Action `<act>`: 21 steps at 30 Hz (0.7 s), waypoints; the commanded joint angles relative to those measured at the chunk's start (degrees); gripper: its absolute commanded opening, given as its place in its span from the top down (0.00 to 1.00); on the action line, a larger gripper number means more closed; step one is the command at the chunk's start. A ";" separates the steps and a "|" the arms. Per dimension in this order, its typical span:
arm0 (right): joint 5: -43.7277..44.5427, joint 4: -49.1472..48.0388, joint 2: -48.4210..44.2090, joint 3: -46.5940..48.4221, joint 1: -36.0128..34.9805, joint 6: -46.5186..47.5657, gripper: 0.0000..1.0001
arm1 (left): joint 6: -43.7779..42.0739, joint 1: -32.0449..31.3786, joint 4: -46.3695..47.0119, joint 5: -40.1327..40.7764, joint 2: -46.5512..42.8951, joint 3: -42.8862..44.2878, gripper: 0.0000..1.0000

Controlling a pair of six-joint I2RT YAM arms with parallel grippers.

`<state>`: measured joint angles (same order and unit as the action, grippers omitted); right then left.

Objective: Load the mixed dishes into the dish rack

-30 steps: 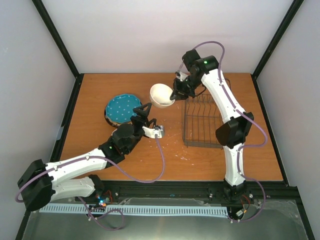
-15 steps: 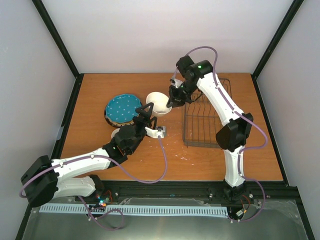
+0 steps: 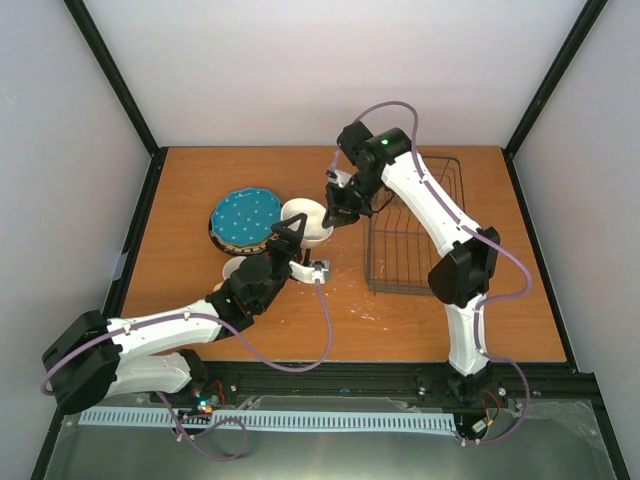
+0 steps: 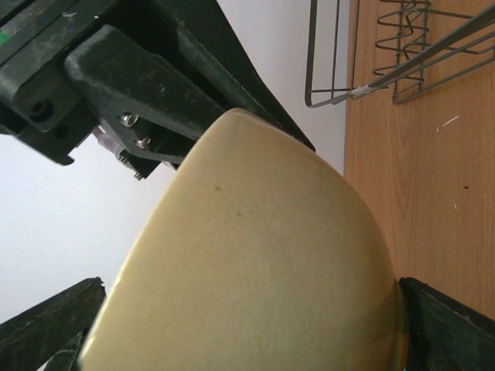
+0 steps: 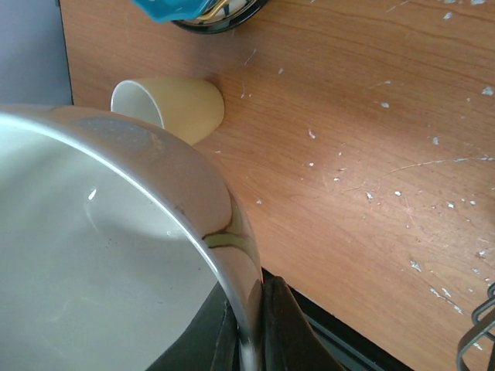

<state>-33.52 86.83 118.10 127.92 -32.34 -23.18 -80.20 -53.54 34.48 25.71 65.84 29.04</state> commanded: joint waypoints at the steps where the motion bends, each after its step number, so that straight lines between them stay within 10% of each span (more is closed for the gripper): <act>1: -4.36 -0.51 -4.39 -0.39 -1.70 0.25 0.97 | -2.47 -0.60 3.31 1.28 0.37 0.21 0.01; 8: -4.44 -0.56 -5.26 -1.28 -2.07 0.57 0.97 | -5.30 -0.60 4.78 2.58 1.97 0.90 0.23; 12: -4.41 -0.52 -5.67 -2.25 -2.12 0.87 0.97 | -5.85 -0.60 4.53 2.77 2.27 1.91 0.57; 21: -4.49 -0.52 -5.75 -2.41 -2.12 1.23 0.97 | -5.31 -0.66 3.15 3.71 2.15 3.49 0.99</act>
<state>-35.16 90.74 113.43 125.03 -35.92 -20.34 -87.85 -53.12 26.50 30.39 70.65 28.45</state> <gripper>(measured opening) 0.063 0.100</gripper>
